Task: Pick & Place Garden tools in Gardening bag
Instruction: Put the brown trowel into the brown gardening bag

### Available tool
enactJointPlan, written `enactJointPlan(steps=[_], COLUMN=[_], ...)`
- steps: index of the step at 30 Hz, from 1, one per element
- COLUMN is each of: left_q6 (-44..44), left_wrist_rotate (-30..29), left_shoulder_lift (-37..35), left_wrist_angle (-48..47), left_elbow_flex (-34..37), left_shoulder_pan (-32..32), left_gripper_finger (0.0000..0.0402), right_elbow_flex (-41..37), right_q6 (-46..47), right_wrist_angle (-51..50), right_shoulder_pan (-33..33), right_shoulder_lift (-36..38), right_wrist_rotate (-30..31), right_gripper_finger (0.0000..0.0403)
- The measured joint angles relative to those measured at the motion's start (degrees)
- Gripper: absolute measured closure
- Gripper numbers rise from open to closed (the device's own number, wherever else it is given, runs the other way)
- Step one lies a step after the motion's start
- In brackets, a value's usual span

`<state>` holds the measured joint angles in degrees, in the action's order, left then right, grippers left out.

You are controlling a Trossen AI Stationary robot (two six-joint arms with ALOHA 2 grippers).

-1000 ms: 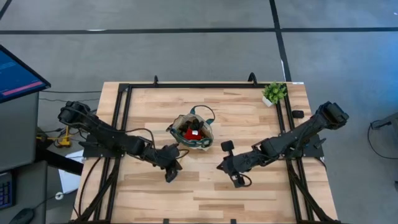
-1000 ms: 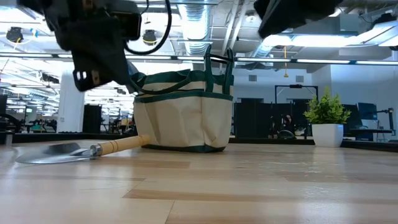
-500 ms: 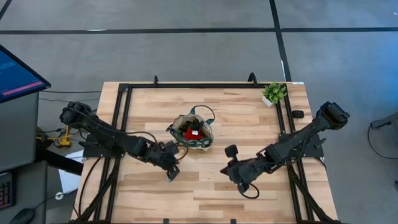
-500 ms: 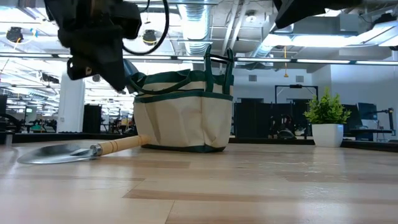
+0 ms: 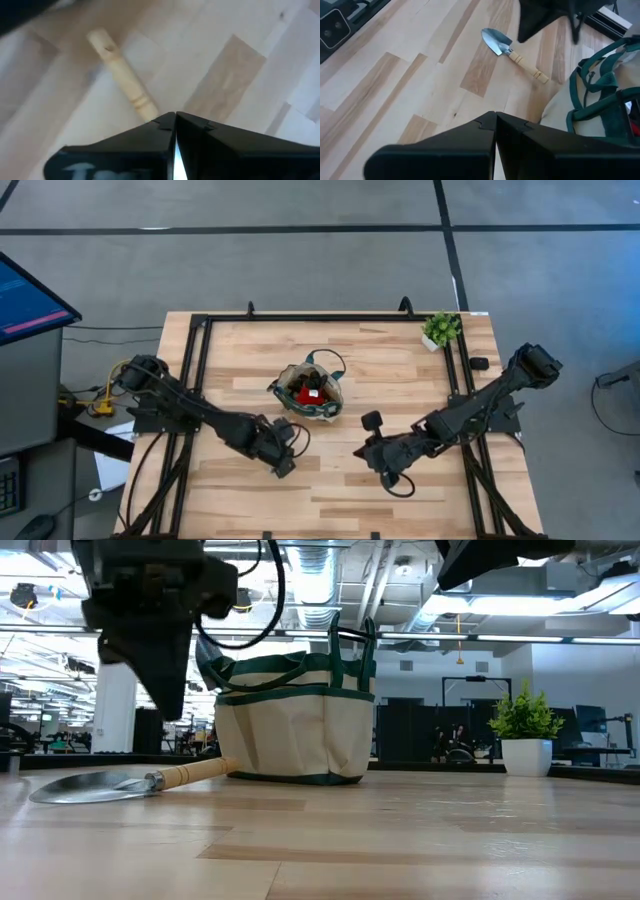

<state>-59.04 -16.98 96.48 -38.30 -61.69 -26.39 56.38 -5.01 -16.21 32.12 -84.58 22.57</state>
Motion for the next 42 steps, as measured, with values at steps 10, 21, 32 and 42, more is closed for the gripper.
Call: enactJointPlan(steps=[10, 21, 32, 42], left_q6=[0.2, 0.49, 2.29, -10.59], left_wrist_rotate=[1.47, 0.89, -5.1, -3.43], left_shoulder_lift=[-0.08, -0.08, 1.49, 4.44], left_wrist_angle=[-0.32, 0.28, 0.4, 0.59], left_elbow_flex=[-0.2, -0.2, -0.16, -0.13], left_shoulder_pan=[1.09, 1.4, 1.46, 3.65], left_gripper_finger=[0.04, 0.04, 0.0359, 0.0266], right_elbow_flex=[0.0, 0.0, 0.0, -0.02], right_q6=[0.54, 1.02, 2.3, 2.55], right_wrist_angle=[-0.02, -0.04, -1.99, -2.1], right_shoulder_pan=[0.0, 0.0, -0.06, -0.09], right_shoulder_lift=[-0.02, -0.02, -0.04, -0.06], right_wrist_rotate=[0.0, -0.06, -0.07, -0.04], right_gripper_finger=[0.0403, 0.0403, 0.0403, 0.0403])
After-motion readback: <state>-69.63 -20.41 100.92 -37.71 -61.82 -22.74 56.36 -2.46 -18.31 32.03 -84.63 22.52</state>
